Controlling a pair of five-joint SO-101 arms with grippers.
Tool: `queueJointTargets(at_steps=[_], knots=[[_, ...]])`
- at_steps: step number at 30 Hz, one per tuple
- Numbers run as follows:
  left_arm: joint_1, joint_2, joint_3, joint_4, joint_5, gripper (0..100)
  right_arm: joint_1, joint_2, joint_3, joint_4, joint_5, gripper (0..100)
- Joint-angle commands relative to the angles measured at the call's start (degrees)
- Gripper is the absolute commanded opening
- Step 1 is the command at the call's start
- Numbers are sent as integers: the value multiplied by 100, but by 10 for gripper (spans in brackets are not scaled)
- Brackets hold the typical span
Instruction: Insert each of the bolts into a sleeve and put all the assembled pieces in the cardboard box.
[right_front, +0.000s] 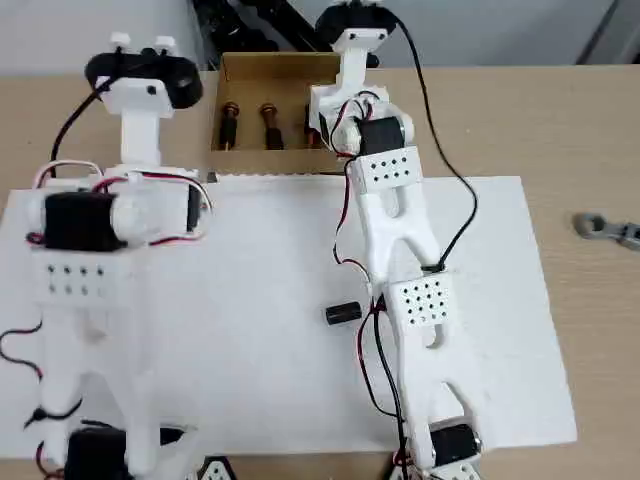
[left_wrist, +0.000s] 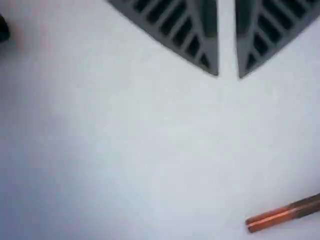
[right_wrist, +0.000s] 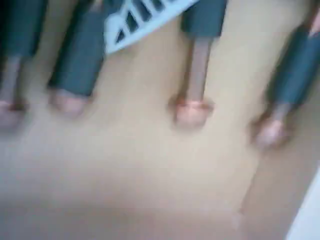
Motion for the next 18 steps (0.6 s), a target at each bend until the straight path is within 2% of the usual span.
queueJointTargets(at_steps=[1, 6, 13, 18], knots=[[-369, 536, -57, 70, 202, 41, 48, -488, -545, 1349, -70, 168], [-791, 1776, -277, 79, 774, 41, 75, -1200, -545, 2607, -70, 168], [-870, 2998, -1095, 229, 1486, 46, 154, -1921, -536, 2730, -35, 167], [-1002, 3464, -1701, 229, 2040, 104, 189, -2325, -202, 2765, -26, 166]])
